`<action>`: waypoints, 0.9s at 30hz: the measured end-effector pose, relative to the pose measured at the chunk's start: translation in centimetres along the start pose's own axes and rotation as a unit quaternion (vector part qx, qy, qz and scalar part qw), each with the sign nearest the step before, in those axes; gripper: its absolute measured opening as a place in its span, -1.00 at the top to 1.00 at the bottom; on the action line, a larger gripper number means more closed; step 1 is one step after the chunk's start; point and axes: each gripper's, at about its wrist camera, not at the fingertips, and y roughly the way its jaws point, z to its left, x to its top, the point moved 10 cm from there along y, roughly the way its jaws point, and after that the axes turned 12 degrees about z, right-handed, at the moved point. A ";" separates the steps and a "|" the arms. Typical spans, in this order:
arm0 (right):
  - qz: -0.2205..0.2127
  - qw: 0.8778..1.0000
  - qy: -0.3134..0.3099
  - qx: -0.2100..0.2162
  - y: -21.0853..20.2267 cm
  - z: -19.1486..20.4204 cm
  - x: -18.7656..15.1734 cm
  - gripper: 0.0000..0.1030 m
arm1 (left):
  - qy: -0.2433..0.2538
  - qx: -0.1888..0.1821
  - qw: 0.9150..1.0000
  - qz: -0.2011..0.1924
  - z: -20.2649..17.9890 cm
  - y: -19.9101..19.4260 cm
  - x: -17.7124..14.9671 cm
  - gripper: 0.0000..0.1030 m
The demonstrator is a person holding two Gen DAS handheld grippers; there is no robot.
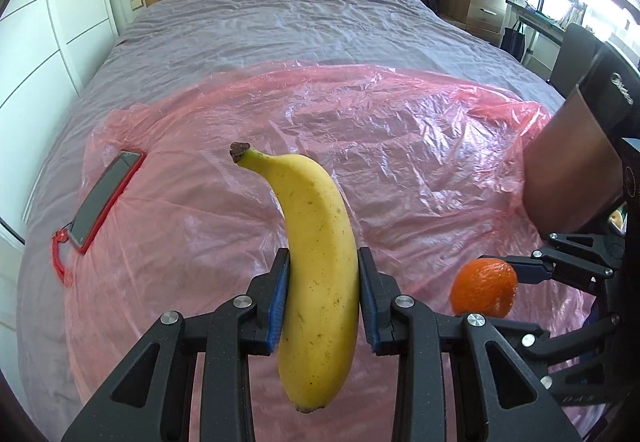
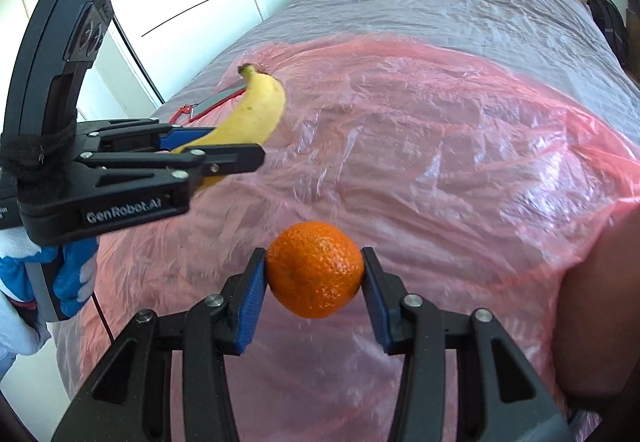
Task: Organize fruits
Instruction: 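Lift and carry the banana and mandarin in both tools toward the green tray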
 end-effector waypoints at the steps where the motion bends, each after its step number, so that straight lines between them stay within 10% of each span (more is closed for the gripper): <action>1: -0.001 1.000 0.001 0.000 -0.6 0.1 -0.7 -0.49 | 0.000 0.002 1.000 -0.002 -0.2 -0.4 -0.3 0.46; 27: -0.005 0.999 0.045 -0.025 -11.8 0.3 -14.9 -0.49 | 0.008 0.009 1.000 0.003 -10.4 -9.3 -12.2 0.46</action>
